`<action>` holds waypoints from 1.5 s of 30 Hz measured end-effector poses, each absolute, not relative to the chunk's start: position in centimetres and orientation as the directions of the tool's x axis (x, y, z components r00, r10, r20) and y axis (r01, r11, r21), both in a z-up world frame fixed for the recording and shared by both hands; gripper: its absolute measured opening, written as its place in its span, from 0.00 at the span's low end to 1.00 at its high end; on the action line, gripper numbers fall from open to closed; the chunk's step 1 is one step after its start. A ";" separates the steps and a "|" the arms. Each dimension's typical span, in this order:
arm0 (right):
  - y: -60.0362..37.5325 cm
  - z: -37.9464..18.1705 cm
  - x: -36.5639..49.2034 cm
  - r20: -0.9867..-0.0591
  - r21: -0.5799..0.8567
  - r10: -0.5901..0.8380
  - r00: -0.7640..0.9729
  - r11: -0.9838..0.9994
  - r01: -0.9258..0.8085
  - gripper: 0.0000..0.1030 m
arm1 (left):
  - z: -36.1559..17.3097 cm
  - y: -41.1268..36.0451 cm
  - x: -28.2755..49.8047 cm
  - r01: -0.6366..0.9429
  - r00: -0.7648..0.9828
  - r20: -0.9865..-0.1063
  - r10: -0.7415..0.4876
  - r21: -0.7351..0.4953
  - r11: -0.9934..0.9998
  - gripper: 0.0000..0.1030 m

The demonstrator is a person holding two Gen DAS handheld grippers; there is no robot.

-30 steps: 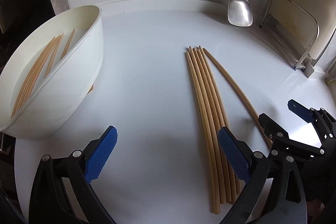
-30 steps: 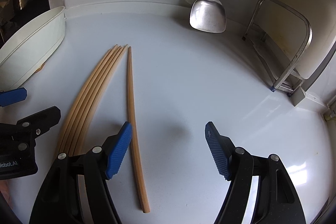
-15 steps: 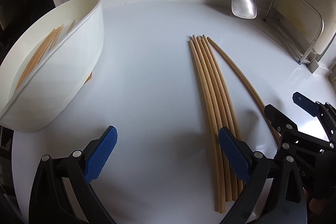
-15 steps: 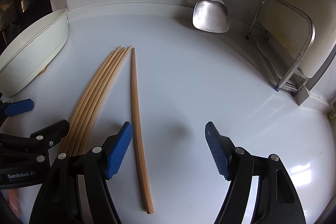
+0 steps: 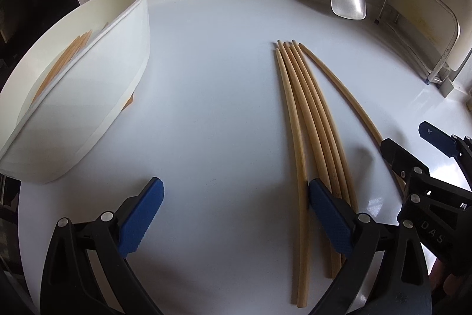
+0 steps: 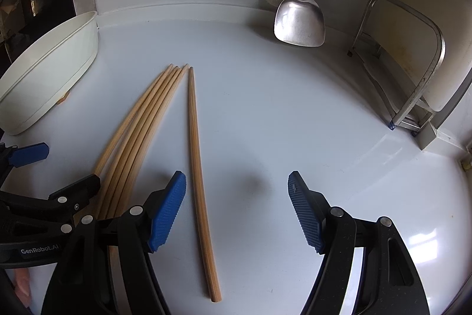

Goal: Organize utensils
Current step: 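Lower the left tool and close on a chopstick while the right tool grasps another, then carry the chopstick in the left tool into the basin while the right tool carries its own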

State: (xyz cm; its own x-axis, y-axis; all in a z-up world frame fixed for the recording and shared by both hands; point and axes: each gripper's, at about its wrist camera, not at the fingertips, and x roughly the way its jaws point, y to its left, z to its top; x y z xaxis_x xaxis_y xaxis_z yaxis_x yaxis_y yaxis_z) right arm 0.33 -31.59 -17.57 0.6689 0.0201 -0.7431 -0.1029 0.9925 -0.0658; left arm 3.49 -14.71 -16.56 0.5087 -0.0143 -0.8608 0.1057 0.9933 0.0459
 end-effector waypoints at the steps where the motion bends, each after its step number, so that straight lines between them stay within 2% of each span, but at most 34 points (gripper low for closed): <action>1: -31.5 -17.6 0.4 -0.744 -0.067 0.021 0.668 0.992 -0.106 0.67 | -16.5 -14.7 3.6 0.102 0.512 -0.859 -0.006 0.053 0.993 0.94; 14: -31.3 -17.8 1.1 -0.743 -0.088 0.000 0.669 0.991 -0.098 0.66 | -16.2 -15.0 5.5 0.070 0.511 -0.858 0.046 0.095 0.993 0.95; 17: -31.3 -17.9 1.1 -0.744 -0.078 0.018 0.668 0.990 -0.114 0.59 | -16.2 -15.2 5.8 0.069 0.513 -0.857 0.051 0.100 0.993 0.95; 20: -31.1 -18.0 0.9 -0.745 -0.064 0.045 0.666 0.988 -0.138 0.58 | -16.2 -15.9 5.9 0.090 0.534 -0.843 0.064 0.132 0.987 0.92; 22: -30.8 -18.0 0.9 -0.754 -0.041 0.087 0.651 0.983 -0.179 0.56 | -16.0 -16.5 5.7 0.119 0.544 -0.838 0.050 0.136 0.984 0.84; 25: -30.6 -17.9 0.8 -0.761 -0.015 0.125 0.637 0.978 -0.210 0.41 | -15.8 -16.9 5.4 0.150 0.542 -0.840 0.014 0.113 0.982 0.68; 28: -30.2 -17.9 0.8 -0.763 -0.008 0.143 0.630 0.973 -0.230 0.32 | -15.6 -17.3 5.1 0.184 0.536 -0.844 -0.027 0.085 0.979 0.50; 30: -29.8 -17.9 0.8 -0.765 -0.012 0.149 0.626 0.969 -0.245 0.27 | -15.6 -17.6 4.9 0.205 0.530 -0.846 -0.050 0.070 0.976 0.32; 31: -29.7 -17.9 0.7 -0.767 -0.009 0.155 0.623 0.968 -0.250 0.23 | -15.6 -17.7 4.8 0.215 0.527 -0.847 -0.062 0.063 0.974 0.27; 33: -29.5 -17.9 0.7 -0.767 -0.013 0.155 0.623 0.966 -0.258 0.11 | -15.5 -17.9 4.4 0.228 0.527 -0.847 -0.068 0.064 0.972 0.08; 34: -29.4 -18.0 0.7 -0.766 -0.024 0.147 0.626 0.966 -0.256 0.06 | -15.5 -17.9 4.3 0.231 0.528 -0.847 -0.065 0.070 0.970 0.08; 39: -29.5 -18.1 0.5 -0.759 -0.027 0.130 0.638 0.973 -0.230 0.06 | -15.4 -18.1 3.9 0.239 0.521 -0.852 -0.054 0.085 0.967 0.07; 45: -30.2 -16.7 0.1 -0.763 0.026 0.139 0.631 0.982 -0.185 0.06 | -13.8 -17.7 4.1 0.260 0.482 -0.870 -0.104 0.029 0.965 0.07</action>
State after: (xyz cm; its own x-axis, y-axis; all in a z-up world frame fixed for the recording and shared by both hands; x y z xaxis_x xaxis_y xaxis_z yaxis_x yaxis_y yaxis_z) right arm 0.09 -30.18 -16.69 0.6314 0.1391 -0.7629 -0.1846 0.9825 0.0263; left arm 4.09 -17.71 -13.82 0.4820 -0.1037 -0.8700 0.2601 0.9652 0.0290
